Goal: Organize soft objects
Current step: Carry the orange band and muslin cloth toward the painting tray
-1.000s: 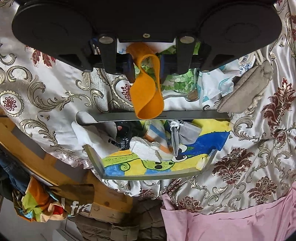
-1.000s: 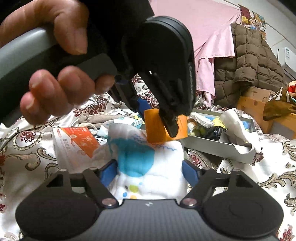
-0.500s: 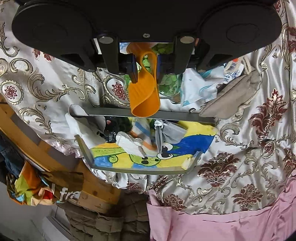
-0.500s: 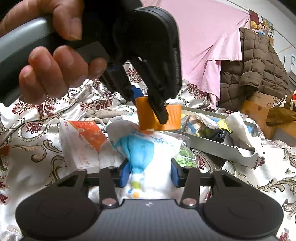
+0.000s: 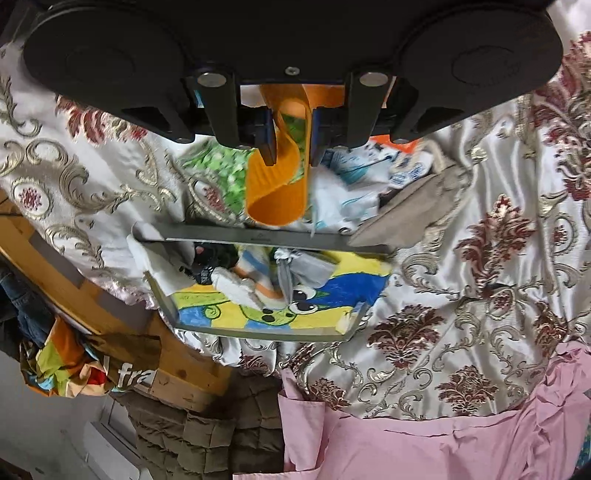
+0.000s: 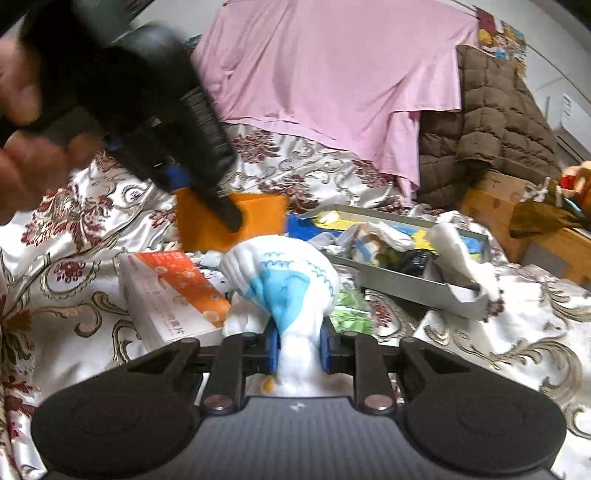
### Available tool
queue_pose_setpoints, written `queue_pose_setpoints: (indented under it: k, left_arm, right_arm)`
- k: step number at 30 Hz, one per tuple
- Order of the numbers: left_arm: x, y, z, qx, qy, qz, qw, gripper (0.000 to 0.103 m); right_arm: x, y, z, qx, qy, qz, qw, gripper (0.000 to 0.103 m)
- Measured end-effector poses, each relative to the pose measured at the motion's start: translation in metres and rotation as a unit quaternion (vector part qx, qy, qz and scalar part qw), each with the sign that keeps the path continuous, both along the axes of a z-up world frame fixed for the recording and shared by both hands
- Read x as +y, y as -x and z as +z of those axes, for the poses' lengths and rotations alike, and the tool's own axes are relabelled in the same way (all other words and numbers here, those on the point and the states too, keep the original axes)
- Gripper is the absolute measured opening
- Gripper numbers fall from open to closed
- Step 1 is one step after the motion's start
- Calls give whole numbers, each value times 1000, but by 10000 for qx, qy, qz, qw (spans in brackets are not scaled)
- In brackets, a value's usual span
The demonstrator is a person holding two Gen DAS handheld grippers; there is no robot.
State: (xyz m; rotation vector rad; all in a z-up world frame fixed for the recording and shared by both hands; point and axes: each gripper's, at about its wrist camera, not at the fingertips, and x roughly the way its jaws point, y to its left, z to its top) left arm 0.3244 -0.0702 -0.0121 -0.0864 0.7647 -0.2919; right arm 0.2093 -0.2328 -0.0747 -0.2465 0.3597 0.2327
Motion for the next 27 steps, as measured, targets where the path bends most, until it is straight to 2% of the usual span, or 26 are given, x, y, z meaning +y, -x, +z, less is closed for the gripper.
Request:
queue_pose_setpoints:
  k: [6,14,21,27]
  left_arm:
    - [19,18,0,11,237,-50,9997,17]
    - [34,31,-4,73,635,-69,9979,16]
    - [42,9,8,-18,1063,242,9940,16]
    - [33,-45,9,-179,1498,599,9867,15]
  right_arm:
    - [-9,19,20,-70,-268,-338,9990,23]
    - [-14,33,37,-175,-374,-600,9973,23]
    - [-24,3,61,-238,-546,-593,9965,23]
    - [-25,-56,74,-204,-633,-494,9966,23]
